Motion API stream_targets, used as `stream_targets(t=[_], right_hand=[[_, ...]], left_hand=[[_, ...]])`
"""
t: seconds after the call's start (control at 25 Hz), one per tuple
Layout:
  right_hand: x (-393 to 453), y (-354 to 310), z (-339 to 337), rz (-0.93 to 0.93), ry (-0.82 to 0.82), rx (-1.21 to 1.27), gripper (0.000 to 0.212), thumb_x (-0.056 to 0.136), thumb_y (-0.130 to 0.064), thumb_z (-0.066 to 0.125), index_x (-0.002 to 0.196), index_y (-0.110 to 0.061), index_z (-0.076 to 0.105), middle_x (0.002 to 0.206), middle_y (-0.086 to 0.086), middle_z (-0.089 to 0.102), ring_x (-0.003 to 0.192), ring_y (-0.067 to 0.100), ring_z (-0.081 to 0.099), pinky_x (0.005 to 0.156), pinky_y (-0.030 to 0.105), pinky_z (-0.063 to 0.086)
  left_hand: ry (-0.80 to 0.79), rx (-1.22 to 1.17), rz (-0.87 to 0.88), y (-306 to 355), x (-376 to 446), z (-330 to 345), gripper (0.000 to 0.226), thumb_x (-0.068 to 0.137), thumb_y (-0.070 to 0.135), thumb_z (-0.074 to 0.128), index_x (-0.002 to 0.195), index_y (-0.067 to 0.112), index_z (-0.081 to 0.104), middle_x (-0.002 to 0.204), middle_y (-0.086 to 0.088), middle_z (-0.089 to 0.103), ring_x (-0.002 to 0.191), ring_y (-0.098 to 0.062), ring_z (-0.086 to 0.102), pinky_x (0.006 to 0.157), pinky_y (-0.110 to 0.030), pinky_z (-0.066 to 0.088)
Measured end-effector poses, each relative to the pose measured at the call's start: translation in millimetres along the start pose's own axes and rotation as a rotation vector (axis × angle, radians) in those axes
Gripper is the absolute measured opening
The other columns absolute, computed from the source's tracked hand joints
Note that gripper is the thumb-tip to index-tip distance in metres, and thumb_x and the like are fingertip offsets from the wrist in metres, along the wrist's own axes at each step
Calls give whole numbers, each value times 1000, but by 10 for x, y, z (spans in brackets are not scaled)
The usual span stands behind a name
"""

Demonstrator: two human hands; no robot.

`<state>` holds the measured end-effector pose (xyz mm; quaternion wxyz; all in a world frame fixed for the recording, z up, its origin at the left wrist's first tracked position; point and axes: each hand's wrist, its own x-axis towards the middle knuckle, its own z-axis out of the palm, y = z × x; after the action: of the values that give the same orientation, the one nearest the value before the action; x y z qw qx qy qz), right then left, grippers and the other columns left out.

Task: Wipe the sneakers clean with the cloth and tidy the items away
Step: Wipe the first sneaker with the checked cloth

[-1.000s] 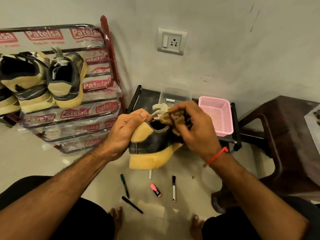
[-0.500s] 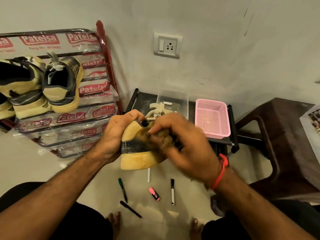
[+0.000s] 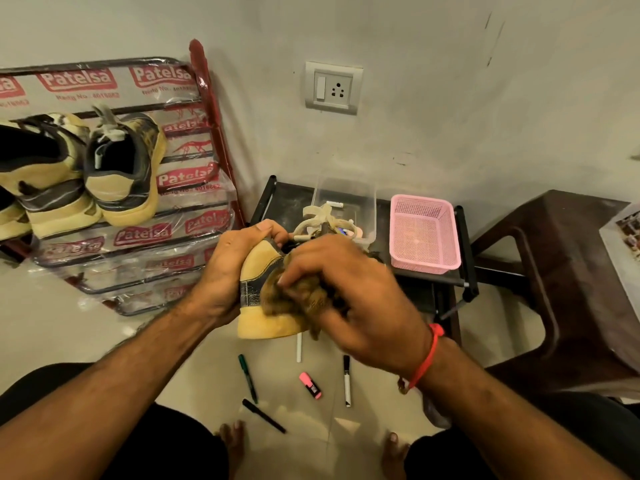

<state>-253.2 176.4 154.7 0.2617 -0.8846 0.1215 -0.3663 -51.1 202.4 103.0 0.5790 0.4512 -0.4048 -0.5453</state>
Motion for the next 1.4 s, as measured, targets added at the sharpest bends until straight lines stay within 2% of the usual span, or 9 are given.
stream_targets(t=[0.08, 0.24, 0.48, 0.68, 0.8, 0.88, 1.0, 1.2, 1.4], right_hand=[[-6, 152, -1, 18, -12, -66, 27, 80, 11, 65, 104, -3, 65, 104, 8, 63, 102, 21, 59, 94, 33, 47], [-53, 555, -158, 382, 104, -122, 25, 83, 2, 60, 104, -11, 63, 101, -2, 63, 94, 9, 59, 81, 39, 52], [-3, 84, -34, -37, -86, 24, 22, 84, 10, 64, 102, -2, 65, 101, 7, 63, 96, 21, 60, 88, 31, 48], [-44, 579, -163, 409, 169, -53, 23, 84, -7, 57, 105, -14, 64, 101, -1, 64, 92, 9, 61, 76, 36, 52], [-19, 348, -108, 300, 154, 136, 12, 93, -11, 62, 106, -12, 62, 99, 2, 66, 93, 17, 66, 79, 37, 55], [-1, 309, -105, 228, 106, 80, 14, 93, -8, 64, 105, -15, 62, 100, 1, 66, 94, 15, 65, 80, 32, 54], [8, 508, -149, 364, 85, -59, 14, 92, -9, 65, 105, -14, 64, 99, -2, 66, 93, 9, 63, 79, 36, 54], [-6, 243, -86, 125, -83, 71, 16, 90, -1, 67, 104, -8, 65, 99, 2, 66, 93, 13, 62, 81, 24, 51], [-41, 629, -157, 399, 55, -117, 13, 92, -9, 63, 105, -13, 64, 98, -3, 66, 92, 8, 61, 80, 33, 53]], left_hand=[[21, -1, -4, -15, 19, -12, 50, 71, 66, 76, 75, 18, 63, 75, -9, 45, 69, -21, 41, 65, -35, 40], [85, -16, 0, 40, 36, -125, 48, 77, 62, 72, 76, 15, 61, 71, -5, 53, 64, -16, 50, 55, -25, 46], [61, -116, -41, 0, 54, -84, 37, 93, 46, 52, 78, 12, 56, 70, -5, 53, 63, -16, 49, 56, -27, 46], [-9, 30, 7, 37, 17, -116, 48, 81, 61, 67, 76, 14, 58, 73, -15, 47, 68, -26, 44, 58, -31, 43], [-126, 49, -9, 12, -2, -10, 54, 79, 64, 70, 77, 11, 58, 81, -21, 47, 78, -34, 42, 71, -44, 40], [-156, 52, -24, -15, -13, 31, 54, 79, 63, 72, 79, 10, 61, 89, -31, 47, 86, -39, 40, 77, -52, 33], [-167, 126, 5, -59, -25, 1, 54, 87, 60, 67, 75, 8, 58, 85, -40, 42, 85, -41, 39, 73, -52, 30], [-169, 138, 6, 1, -46, 33, 47, 86, 59, 68, 74, 14, 68, 78, -11, 51, 71, -27, 47, 65, -34, 43], [-159, 175, 27, -49, -36, -11, 58, 88, 58, 67, 72, 3, 56, 82, -37, 35, 93, -39, 42, 77, -55, 33]])
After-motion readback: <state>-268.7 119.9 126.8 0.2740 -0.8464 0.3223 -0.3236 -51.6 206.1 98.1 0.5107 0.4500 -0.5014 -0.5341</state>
